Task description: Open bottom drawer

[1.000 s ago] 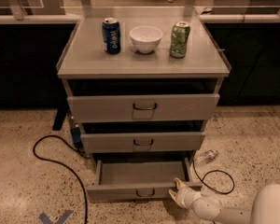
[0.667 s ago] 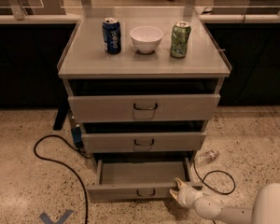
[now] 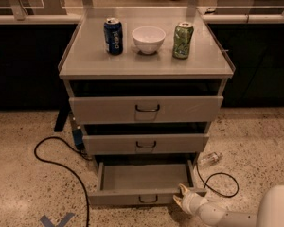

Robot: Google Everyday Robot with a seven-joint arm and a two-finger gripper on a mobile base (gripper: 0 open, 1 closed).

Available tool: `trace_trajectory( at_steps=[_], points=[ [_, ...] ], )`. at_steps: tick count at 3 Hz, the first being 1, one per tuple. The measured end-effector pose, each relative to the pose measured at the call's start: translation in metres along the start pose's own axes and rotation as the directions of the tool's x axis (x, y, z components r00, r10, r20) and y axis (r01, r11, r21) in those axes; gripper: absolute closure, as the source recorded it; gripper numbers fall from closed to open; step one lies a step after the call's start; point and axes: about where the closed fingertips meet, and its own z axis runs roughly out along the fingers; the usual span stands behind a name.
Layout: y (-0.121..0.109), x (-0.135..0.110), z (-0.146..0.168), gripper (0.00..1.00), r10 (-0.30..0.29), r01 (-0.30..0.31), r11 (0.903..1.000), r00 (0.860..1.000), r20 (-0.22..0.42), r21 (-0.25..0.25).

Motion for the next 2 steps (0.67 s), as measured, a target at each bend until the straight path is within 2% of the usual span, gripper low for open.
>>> trace_trajectory(
  at_steps=[1, 2],
  points=[
    [-0.001, -0.002, -0.003, 1.0, 0.0, 0.0, 1.0, 1.0, 0.0, 0.0],
    [0.01, 0.01, -0.01, 1.0, 0.018, -0.018, 0.9998, 1.0, -0.013, -0.005]
  ],
)
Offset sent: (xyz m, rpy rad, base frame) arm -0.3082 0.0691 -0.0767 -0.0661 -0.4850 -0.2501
